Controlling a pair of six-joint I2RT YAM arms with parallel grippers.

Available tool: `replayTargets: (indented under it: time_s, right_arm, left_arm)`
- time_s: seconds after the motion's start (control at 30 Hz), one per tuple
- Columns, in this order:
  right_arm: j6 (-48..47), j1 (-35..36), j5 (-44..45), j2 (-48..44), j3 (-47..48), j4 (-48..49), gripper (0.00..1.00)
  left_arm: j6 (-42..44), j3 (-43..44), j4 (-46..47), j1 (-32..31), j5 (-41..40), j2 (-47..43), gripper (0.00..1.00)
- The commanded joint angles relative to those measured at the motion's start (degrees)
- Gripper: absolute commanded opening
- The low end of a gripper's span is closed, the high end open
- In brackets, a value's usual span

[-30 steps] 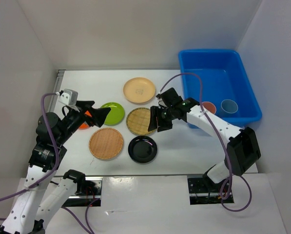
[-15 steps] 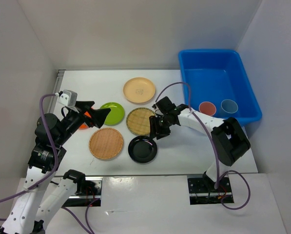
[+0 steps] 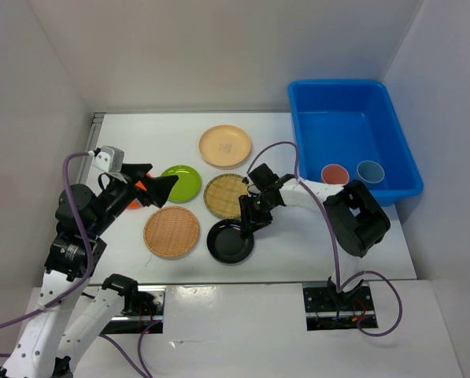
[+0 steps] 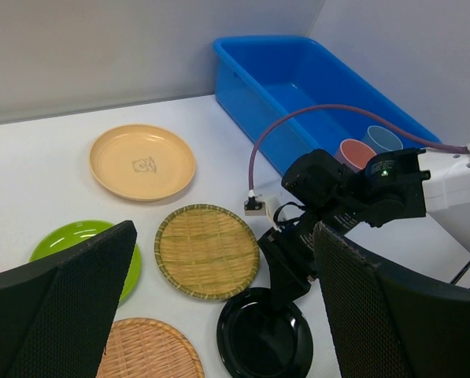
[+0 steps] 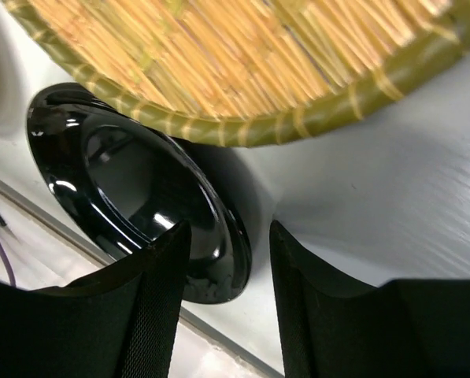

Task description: Place the mixed dishes into the plastic bin

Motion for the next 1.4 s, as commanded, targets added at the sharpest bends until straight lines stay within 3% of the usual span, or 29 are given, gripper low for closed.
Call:
replayTargets:
  time_s: [0.0,0.17,0.67,1.07,1.37]
  right_arm:
    - [-2.0,0.6,-2.0,1.2,-1.3,4.0,0.5]
    - [-3.8,0.6,-5.3,3.5,-3.0,6.2,0.44]
    - [-4.4,0.6,-5.0,4.7,-4.2,4.6,0.0]
    - [-7.4,-1.6,-5.6,-12.3,7.5,-13.9,0.0]
    - [-7.4,-12.2,-7.4,-17.8,19.6,-19.3,0.0]
  left_arm:
    - [1.3,1.6,1.6,-0.2,-0.1,-0.5,0.99]
    - [1.3,1.6,1.1,-0.2,-0.7,-1.0,0.99]
    - [1.9,1.6,1.1,-0.2,-1.2,-1.5,0.99]
    - [1.3,0.6,1.7,-0.2,-1.2,-1.5,0.99]
    - [1.3,0.6,1.7,-0.2,-0.6,-1.5,0.99]
